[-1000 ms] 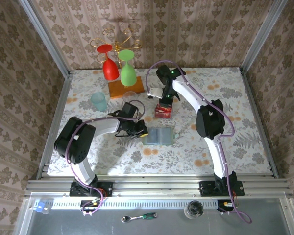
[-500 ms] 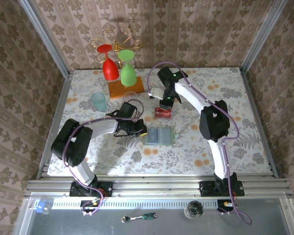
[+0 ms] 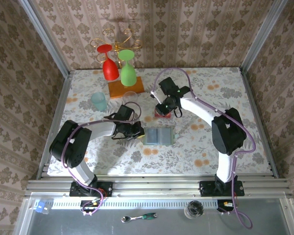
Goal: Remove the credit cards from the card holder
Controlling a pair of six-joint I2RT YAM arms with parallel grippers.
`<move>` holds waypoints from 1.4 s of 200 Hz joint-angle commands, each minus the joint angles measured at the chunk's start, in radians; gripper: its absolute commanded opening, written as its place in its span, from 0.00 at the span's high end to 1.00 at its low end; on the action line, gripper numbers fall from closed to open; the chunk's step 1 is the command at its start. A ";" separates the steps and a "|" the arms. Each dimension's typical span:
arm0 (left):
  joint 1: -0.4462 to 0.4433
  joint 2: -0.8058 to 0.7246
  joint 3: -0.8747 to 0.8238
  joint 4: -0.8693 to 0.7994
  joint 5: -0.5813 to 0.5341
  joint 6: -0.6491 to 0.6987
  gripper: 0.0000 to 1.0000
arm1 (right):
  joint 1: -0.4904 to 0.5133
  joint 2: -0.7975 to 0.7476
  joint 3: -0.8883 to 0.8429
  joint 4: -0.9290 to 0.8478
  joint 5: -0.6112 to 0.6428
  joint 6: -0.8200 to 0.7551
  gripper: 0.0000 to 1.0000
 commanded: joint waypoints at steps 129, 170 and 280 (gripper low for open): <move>-0.006 0.010 -0.047 0.051 0.024 0.013 0.97 | 0.077 -0.067 -0.098 0.002 -0.073 0.576 0.98; -0.009 0.010 -0.051 0.046 0.025 0.006 0.97 | 0.079 -0.088 -0.198 0.099 -0.134 0.631 0.93; -0.012 0.015 -0.092 0.086 0.018 -0.021 0.97 | 0.115 -0.048 -0.308 0.187 -0.226 0.764 0.79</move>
